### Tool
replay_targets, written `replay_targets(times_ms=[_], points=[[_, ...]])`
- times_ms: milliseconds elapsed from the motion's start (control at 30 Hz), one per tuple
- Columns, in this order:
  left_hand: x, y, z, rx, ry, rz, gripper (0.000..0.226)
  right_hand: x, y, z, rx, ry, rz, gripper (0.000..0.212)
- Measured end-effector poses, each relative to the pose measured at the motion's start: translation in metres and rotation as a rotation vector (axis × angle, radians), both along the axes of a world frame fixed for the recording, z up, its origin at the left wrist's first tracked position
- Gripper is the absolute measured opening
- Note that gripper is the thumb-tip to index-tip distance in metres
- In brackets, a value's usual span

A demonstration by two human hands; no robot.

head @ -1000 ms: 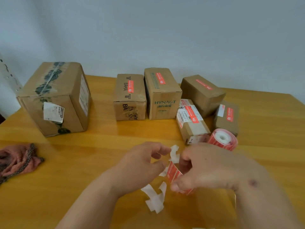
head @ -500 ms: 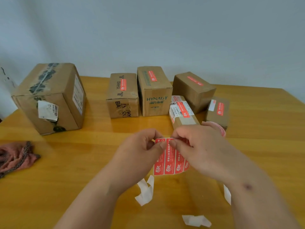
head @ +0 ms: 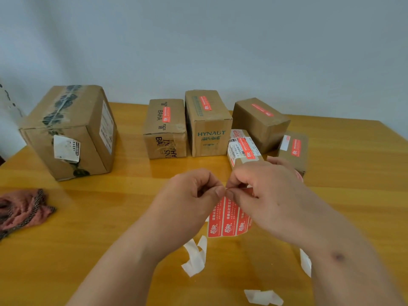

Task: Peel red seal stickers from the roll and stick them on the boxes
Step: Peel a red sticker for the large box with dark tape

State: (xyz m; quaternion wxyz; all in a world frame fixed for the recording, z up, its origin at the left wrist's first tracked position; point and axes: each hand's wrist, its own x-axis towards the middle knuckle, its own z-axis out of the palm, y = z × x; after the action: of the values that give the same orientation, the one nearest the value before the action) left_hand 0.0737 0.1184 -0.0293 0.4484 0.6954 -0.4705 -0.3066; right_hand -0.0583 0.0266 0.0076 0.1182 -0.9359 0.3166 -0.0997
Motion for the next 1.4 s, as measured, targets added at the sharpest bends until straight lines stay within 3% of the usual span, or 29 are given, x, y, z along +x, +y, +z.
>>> replay_targets(times_ms=[633,967,1300,1400], points=[[-0.001,0.0,-0.004,-0.061,0.061,0.021,0.027,-0.001,0.001,-0.012,-0.09,-0.195,0.082,0.02],[-0.003,0.001,-0.004,-0.059,0.147,0.009,0.028,-0.001,0.002,-0.014,-0.085,-0.175,0.096,0.017],[-0.003,-0.001,-0.005,-0.103,0.164,0.033,0.029,-0.002,-0.001,-0.015,-0.042,-0.244,0.066,0.016],[-0.001,0.001,-0.003,-0.093,0.158,0.025,0.029,-0.004,-0.002,-0.012,0.098,-0.274,0.055,0.011]])
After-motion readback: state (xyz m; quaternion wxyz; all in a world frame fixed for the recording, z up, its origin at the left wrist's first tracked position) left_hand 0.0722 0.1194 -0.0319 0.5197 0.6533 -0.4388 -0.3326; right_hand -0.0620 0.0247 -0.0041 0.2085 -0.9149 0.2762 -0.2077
